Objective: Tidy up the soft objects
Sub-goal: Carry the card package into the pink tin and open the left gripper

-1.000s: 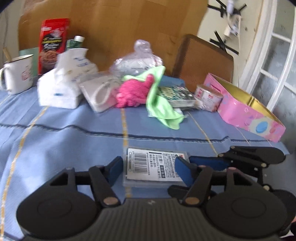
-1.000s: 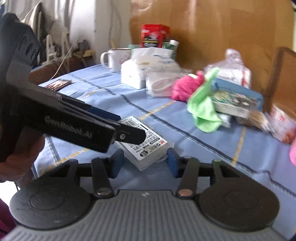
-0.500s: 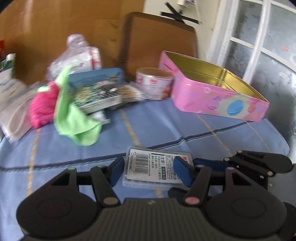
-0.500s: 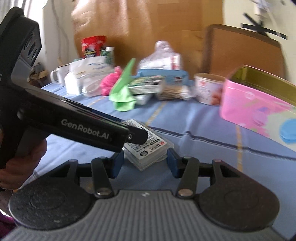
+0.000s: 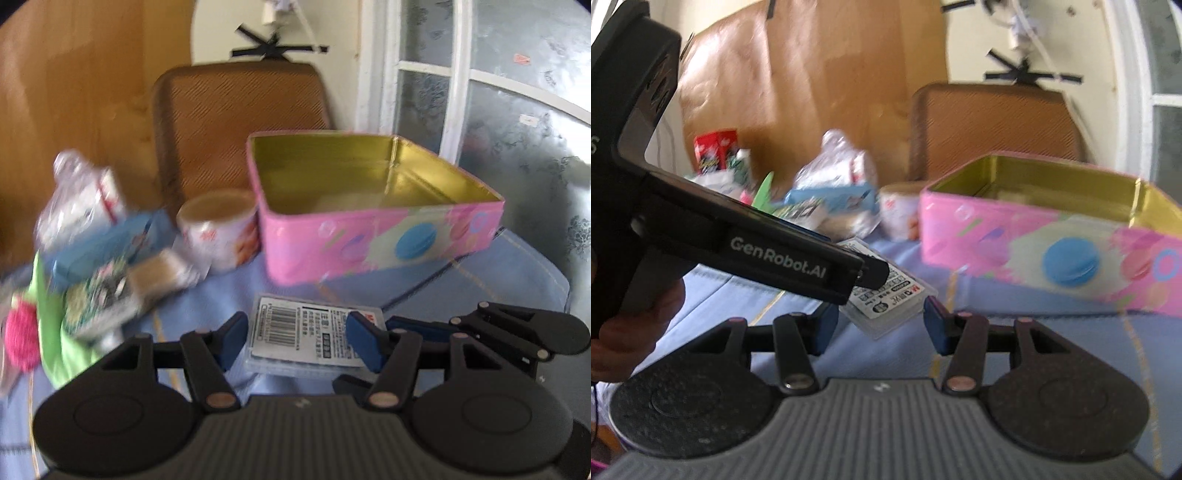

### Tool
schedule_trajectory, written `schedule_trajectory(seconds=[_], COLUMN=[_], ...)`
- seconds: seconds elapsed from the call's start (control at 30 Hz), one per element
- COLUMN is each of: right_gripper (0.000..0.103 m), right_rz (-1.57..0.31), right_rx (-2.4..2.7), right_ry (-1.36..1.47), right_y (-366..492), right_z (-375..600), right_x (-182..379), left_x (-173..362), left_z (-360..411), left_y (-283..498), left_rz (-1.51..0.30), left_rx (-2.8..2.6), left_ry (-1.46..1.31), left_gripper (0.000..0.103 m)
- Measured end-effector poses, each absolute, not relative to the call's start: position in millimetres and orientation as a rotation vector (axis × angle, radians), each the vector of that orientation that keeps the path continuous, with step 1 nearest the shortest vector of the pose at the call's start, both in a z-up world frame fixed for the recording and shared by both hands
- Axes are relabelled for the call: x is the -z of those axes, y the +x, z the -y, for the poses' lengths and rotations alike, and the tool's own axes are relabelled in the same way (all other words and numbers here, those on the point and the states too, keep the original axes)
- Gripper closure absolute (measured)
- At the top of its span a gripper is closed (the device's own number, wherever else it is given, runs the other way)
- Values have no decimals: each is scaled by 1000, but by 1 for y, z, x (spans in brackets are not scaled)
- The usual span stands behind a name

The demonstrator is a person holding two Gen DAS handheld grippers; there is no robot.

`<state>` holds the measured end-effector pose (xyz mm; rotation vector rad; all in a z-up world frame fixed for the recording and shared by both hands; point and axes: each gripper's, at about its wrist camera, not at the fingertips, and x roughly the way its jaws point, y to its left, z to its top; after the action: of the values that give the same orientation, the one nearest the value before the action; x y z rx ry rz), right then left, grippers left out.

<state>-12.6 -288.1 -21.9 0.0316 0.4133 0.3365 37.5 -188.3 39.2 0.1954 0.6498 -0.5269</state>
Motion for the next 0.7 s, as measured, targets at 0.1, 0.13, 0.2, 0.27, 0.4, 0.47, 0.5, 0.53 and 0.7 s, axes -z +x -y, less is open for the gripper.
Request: schedule_trajectory(seconds=[0.1, 0.13, 0.2, 0.27, 0.4, 0.47, 0.5, 0.53, 0.7], right_gripper=[49, 49, 49, 48, 47, 46, 46, 46, 46], right_rz=[-361, -344, -313, -279, -211, -199, -197, -198, -232], right_rx=[-300, -286, -258, -228, -161, -134, -122, -108, 18], right_ry=[27, 27, 27, 28, 9, 16, 23, 28, 16], right_y=[-10, -7, -4, 0, 10, 19, 25, 32, 60], right_z=[302, 307, 317, 327, 346, 358, 364, 368, 383], right_x=[16, 13, 8, 2, -7, -10, -10, -11, -1], left_x=[-51, -54, -62, -69, -80, -81, -80, -78, -61], left_z=[205, 211, 226, 238, 263, 273, 278, 282, 297], left_y=[44, 46, 53, 60, 77, 90, 95, 101, 120], left_rz=[-587, -572, -539, -499, -443, -425, -421, -417, -442], left_rx=[558, 564, 577, 599, 646, 666, 674, 681, 659], left_ry=[223, 230, 240, 242, 212, 184, 170, 155, 165], left_gripper=[44, 44, 43, 43, 42, 42, 41, 40, 37])
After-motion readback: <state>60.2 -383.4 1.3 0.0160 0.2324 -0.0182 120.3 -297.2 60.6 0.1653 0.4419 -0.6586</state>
